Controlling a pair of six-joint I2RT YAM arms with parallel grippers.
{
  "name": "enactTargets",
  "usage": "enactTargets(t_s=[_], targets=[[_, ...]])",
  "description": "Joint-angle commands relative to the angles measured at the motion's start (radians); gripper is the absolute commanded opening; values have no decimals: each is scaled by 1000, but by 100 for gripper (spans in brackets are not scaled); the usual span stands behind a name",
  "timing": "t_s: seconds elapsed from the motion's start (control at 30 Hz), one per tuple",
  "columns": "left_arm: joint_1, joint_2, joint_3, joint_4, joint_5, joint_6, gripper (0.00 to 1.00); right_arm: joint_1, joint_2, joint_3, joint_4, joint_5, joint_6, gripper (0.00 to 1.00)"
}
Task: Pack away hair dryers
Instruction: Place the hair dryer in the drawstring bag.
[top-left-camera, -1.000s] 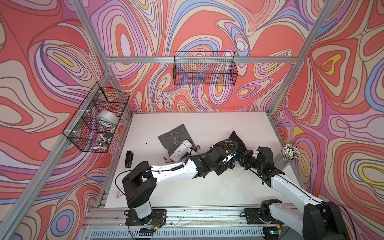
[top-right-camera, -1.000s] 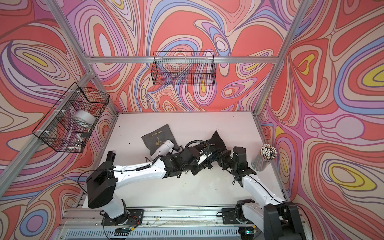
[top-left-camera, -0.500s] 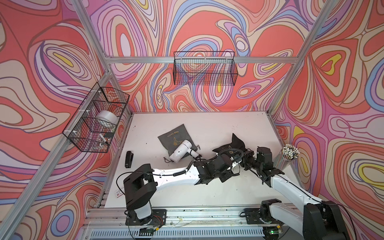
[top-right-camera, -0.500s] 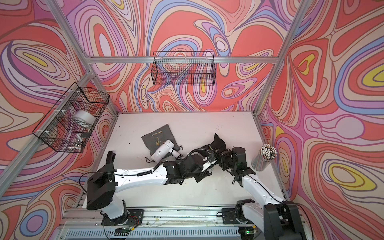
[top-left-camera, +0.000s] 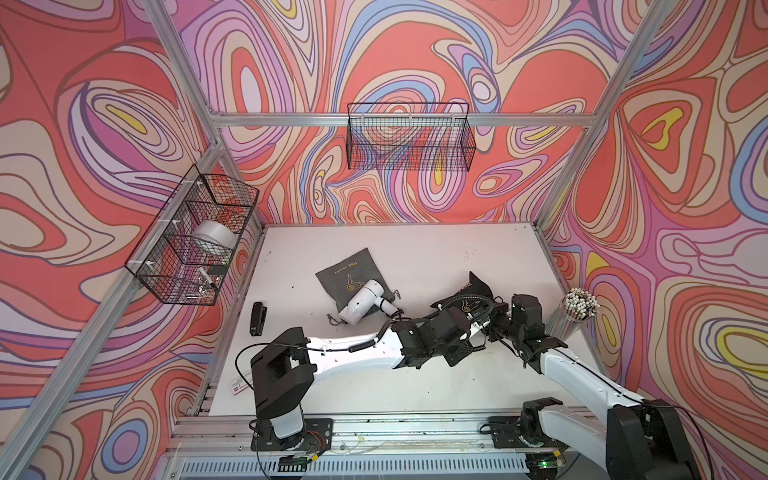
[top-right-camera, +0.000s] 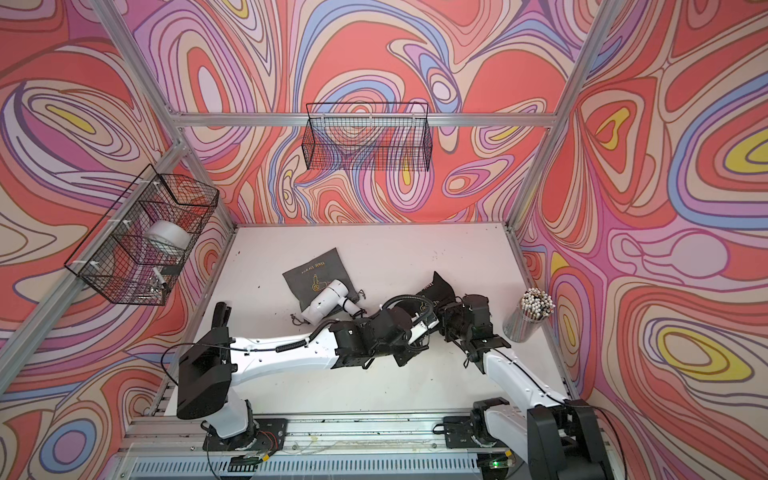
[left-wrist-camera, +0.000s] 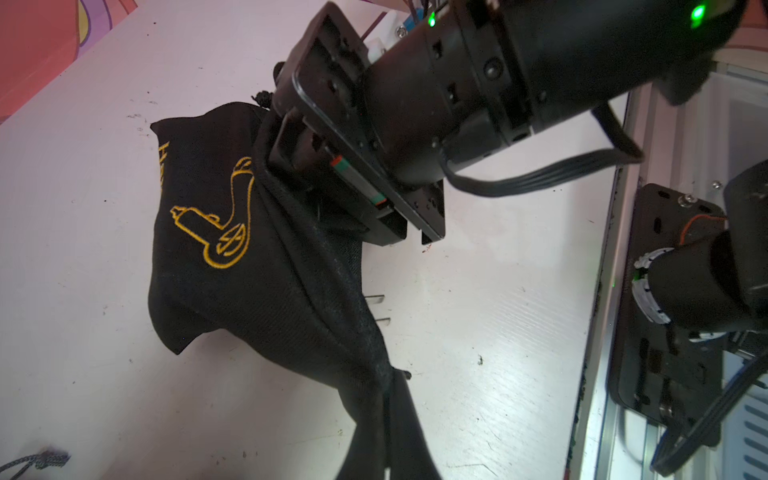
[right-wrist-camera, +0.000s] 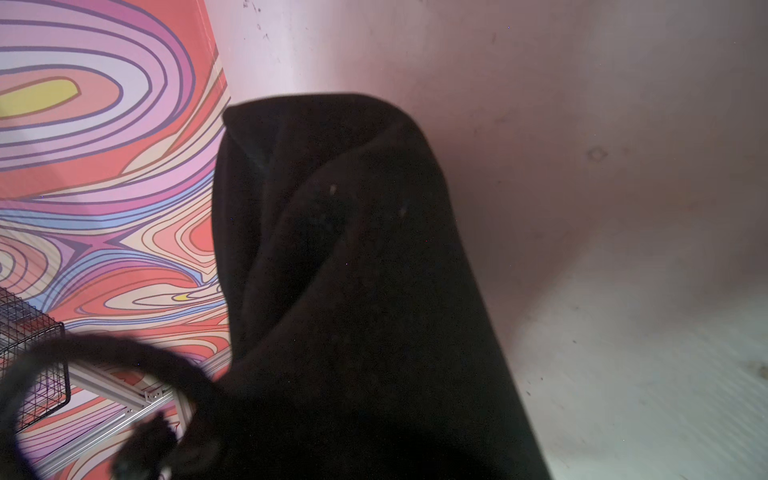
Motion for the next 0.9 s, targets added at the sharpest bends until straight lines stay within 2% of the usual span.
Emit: enactTargets(t_s=[0.0, 0.33, 0.53, 0.7, 0.87], targets=[[-37, 16, 59, -78, 107, -21, 0, -2, 21, 30, 126, 105, 42, 0], [-19, 7, -18, -165, -42, 16, 0, -2, -68, -48, 118, 115, 159, 0], [-18, -1, -35, -113, -22, 13, 0, -2, -65, -38, 103, 111, 173, 0], [-18, 20, -36, -132, -108, 16, 0, -2, -62, -12, 94, 103, 175, 0], [-49, -7, -67, -110, -59, 75, 0, -2, -56, -30, 130, 134, 216, 0]])
